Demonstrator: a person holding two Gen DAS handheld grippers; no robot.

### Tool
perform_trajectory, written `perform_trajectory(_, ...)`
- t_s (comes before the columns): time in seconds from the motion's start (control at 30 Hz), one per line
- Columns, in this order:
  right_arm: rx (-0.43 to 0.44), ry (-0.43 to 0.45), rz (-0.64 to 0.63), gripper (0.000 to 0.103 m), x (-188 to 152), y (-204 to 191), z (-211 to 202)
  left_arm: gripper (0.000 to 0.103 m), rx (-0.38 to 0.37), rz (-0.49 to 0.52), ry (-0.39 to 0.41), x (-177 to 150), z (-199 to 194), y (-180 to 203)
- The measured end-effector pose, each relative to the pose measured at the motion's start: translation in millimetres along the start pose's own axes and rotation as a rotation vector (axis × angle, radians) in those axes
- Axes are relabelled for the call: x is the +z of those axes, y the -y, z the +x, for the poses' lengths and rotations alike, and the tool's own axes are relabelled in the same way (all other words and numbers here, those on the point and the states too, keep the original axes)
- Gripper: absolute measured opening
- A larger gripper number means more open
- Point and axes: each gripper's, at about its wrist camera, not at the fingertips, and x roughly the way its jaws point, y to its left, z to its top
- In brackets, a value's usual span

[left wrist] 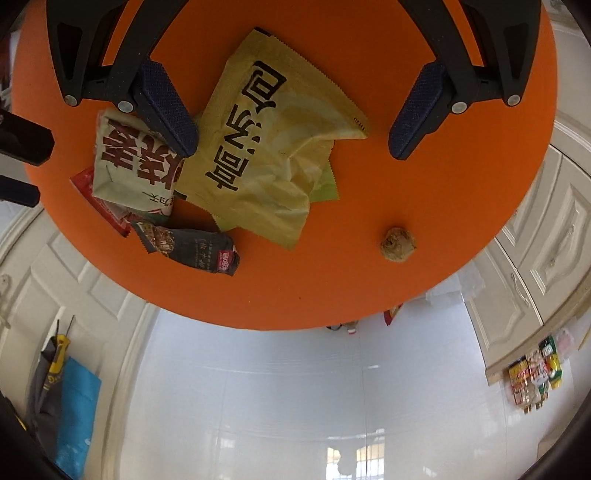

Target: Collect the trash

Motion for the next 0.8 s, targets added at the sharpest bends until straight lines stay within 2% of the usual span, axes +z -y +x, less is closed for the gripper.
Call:
perform_trajectory(0.03, 0.0, -0.001, -0.001, 0.103, 0.2, -0.3, 0.6, 0.086, -0.024, -0.014, 0.008, 4.6, 2.2, -1.3)
perform_trajectory(0.07, 0.001, -0.001, -0.001, 0.103, 0.1, -0.5, 0.4, 0.071, -0.029, -0.026, 0.016, 10.3, 7.2, -5.8)
perform_trajectory(0.1, 0.002, -0.001, 0.0, 0.103, 0.0, -0.6, 0.5, 0.067, -0.03, -0.042, 0.019, 14.0, 9.0, -8.2)
perform_trajectory(0.17, 0.005, -0.001, 0.002, 0.103, 0.0, -1.6, 1.6, 0.049, -0.054, -0.09, 0.017, 23.2, 14.7, -16.3)
perform_trajectory(0.23, 0.013, -0.001, 0.003, 0.103, -0.5, -3.7, 2.5, 0.039, -0.072, -0.127, 0.022, 30.6, 19.5, -23.7)
perform_trajectory(0.37, 0.031, -0.005, -0.01, 0.103, -2.6, -11.6, 4.1, 0.031, -0.065, -0.123, 0.038, 35.6, 25.8, -15.9)
perform_trajectory(0.47, 0.042, -0.007, -0.016, 0.103, -4.7, -15.5, 4.2, 0.028, -0.094, -0.133, 0.053, 39.5, 28.1, -8.7)
perform_trajectory(0.5, 0.044, -0.009, -0.016, 0.103, -5.0, -15.9, 4.9, 0.022, -0.108, -0.132, 0.059, 43.1, 30.4, -5.8)
perform_trajectory(0.53, 0.046, -0.012, -0.014, 0.103, -5.9, -16.0, 5.8, 0.011, -0.115, -0.127, 0.062, 40.9, 28.9, -3.5)
perform_trajectory(0.8, 0.065, -0.053, 0.021, 0.103, -12.5, -15.9, 34.3, 0.01, -0.09, -0.078, 0.045, 60.7, 52.9, 8.5)
